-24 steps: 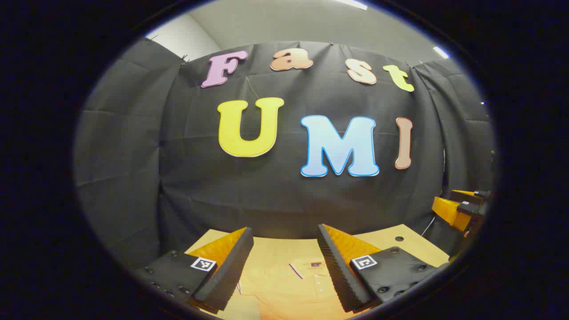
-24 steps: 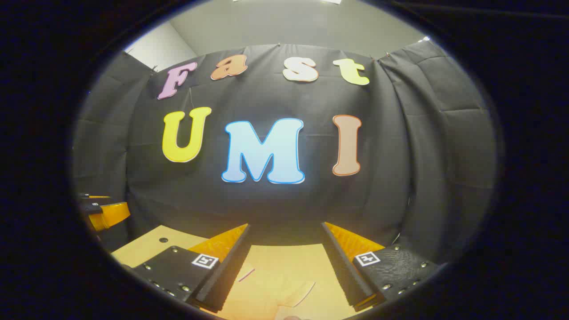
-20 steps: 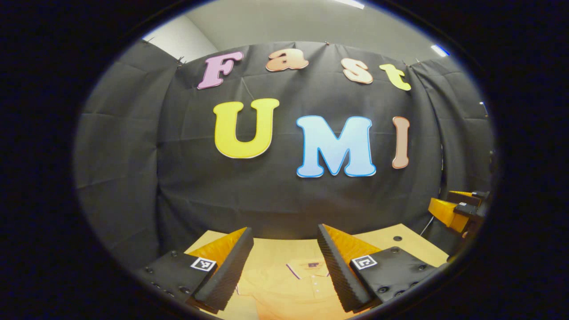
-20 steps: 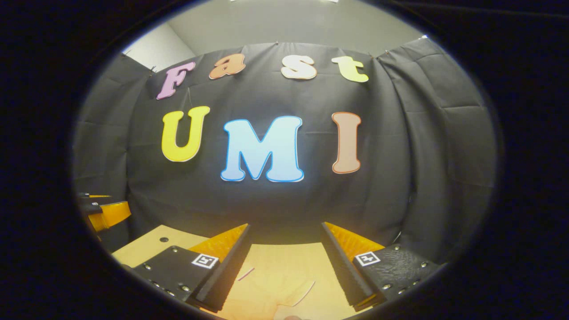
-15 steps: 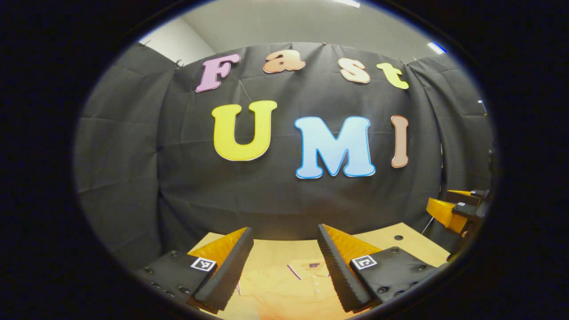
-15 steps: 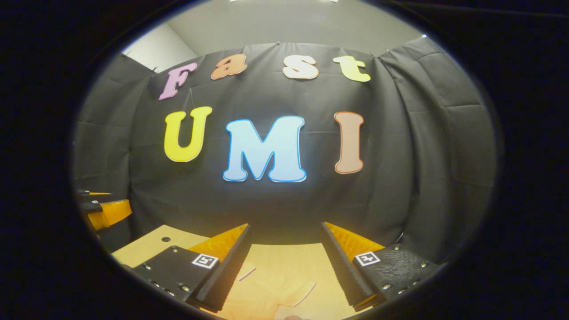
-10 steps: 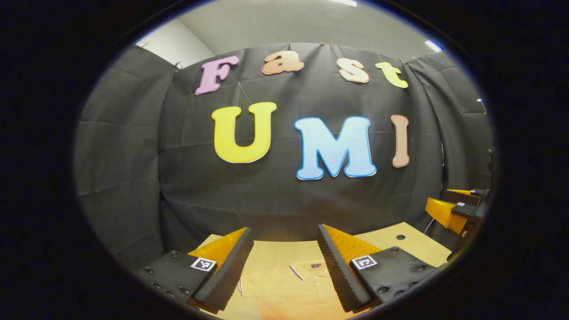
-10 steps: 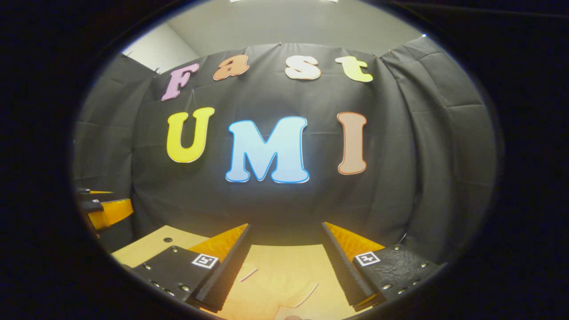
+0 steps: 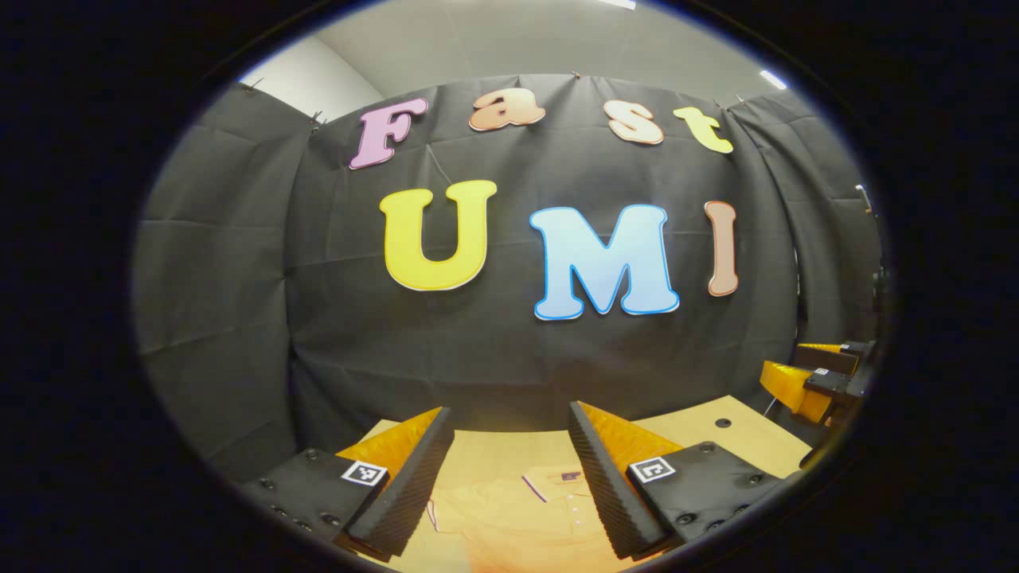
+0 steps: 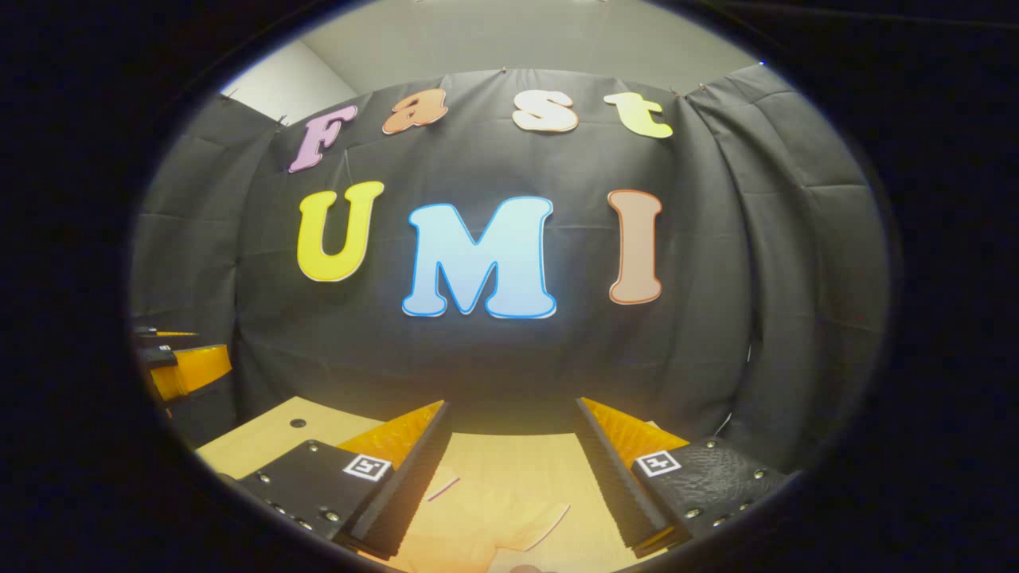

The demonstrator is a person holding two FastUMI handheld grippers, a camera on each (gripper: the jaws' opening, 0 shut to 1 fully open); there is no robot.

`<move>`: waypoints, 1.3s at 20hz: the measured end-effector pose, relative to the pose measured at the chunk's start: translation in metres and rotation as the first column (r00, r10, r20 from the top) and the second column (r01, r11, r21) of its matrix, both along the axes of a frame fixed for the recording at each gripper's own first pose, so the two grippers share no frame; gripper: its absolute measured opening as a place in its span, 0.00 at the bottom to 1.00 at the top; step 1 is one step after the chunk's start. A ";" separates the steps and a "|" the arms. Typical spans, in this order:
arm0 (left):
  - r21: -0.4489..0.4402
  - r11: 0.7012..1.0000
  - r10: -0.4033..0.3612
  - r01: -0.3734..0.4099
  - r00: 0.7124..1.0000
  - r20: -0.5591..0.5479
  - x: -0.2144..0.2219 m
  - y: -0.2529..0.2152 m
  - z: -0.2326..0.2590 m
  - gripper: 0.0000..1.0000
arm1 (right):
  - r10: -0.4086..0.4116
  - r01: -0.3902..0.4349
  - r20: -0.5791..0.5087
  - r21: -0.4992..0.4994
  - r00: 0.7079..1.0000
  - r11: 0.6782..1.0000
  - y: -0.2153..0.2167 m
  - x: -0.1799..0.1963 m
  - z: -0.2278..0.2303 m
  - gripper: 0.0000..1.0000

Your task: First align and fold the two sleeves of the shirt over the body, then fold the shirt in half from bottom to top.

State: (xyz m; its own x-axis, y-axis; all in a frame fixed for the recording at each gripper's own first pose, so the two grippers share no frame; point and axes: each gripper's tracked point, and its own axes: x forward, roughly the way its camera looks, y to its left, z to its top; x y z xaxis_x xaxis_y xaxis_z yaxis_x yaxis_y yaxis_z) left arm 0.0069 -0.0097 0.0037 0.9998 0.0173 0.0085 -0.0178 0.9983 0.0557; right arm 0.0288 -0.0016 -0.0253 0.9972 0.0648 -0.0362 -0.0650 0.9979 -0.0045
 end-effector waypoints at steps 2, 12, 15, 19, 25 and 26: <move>0.002 1.000 0.002 -0.002 1.000 -0.003 0.000 0.001 0.000 0.94 | 0.009 -0.009 -0.037 -0.005 0.999 1.000 0.002 0.010 -0.014 0.96; 0.006 0.999 0.034 -0.034 0.999 -0.023 -0.008 0.021 -0.006 0.94 | 0.016 -0.022 -0.295 -0.018 0.955 1.000 0.000 0.063 -0.125 0.96; 0.003 0.999 0.047 -0.047 0.998 -0.034 -0.008 0.028 -0.008 0.94 | 0.002 -0.017 -0.375 -0.035 0.927 0.999 -0.004 0.078 -0.162 0.96; -0.001 0.998 0.061 -0.061 0.997 -0.052 -0.008 0.037 -0.014 0.94 | -0.004 0.004 -0.518 -0.002 0.855 1.000 -0.011 0.087 -0.225 0.94; -0.007 0.996 0.090 -0.091 0.993 -0.075 -0.011 0.051 -0.023 0.94 | -0.045 0.082 -0.652 0.026 0.757 0.996 -0.024 0.100 -0.286 0.97; -0.012 0.995 0.093 -0.095 0.993 -0.078 -0.012 0.052 -0.024 0.94 | -0.049 0.089 -0.665 0.027 0.745 0.996 -0.025 0.101 -0.293 0.97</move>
State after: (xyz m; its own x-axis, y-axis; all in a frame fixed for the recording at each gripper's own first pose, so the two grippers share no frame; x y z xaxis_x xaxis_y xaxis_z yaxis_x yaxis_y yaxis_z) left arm -0.0053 0.0427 -0.0202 0.9914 0.1107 -0.0692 -0.1077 0.9931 0.0453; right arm 0.1298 -0.0271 -0.3182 0.7252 0.0187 -0.6883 0.0372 0.9971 0.0663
